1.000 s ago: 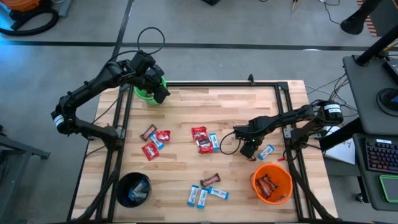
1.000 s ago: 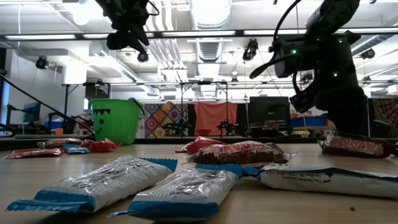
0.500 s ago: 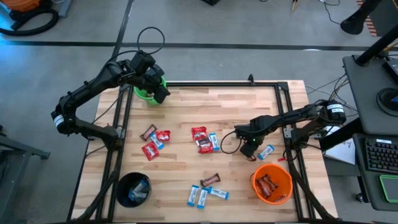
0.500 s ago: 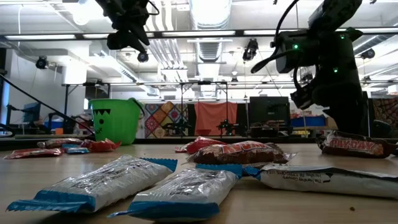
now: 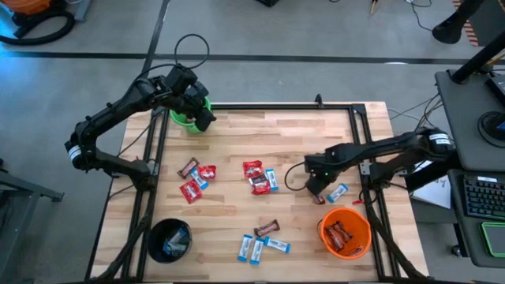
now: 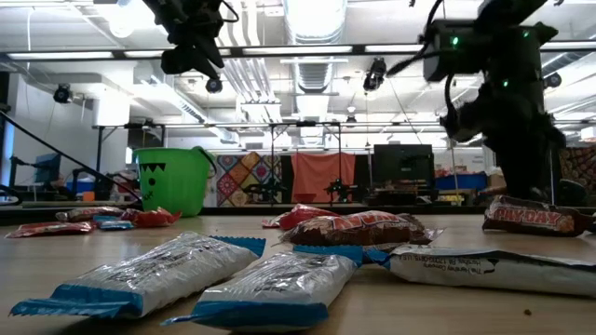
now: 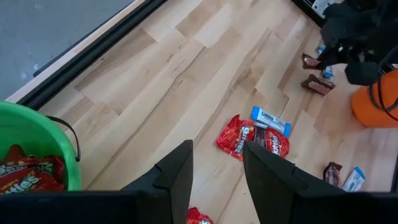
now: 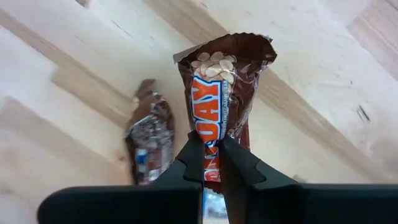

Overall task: Sort candy
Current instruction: Put the brown chocolate into the orange bucket

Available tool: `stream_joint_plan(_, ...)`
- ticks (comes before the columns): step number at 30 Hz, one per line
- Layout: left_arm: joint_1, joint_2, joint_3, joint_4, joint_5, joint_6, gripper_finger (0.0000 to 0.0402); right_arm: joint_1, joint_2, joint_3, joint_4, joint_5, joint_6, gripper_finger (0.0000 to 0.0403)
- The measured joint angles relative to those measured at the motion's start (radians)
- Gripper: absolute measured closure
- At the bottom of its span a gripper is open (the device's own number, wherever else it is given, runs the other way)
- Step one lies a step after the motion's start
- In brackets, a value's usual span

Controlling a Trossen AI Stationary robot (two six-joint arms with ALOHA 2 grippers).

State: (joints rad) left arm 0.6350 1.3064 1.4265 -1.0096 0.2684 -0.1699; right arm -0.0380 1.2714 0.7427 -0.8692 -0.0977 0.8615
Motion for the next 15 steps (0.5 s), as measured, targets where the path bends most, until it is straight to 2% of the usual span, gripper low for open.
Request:
stream_joint_plan(6,0.0,0.0,0.0,0.0,0.0,0.029,0.0278,0.028,-0.118,0.007,-0.024,-0.069,0.17,0.0387)
stream_joint_plan(11,0.0,0.0,0.0,0.0,0.0,0.08,0.0278,0.093,-0.211,0.072,-0.023,-0.046,0.324,0.0387)
stream_joint_plan(15,0.0,0.0,0.0,-0.001,0.001,0.117,0.0278,0.153,-0.238,0.152,-0.077,0.003,0.427,0.0387)
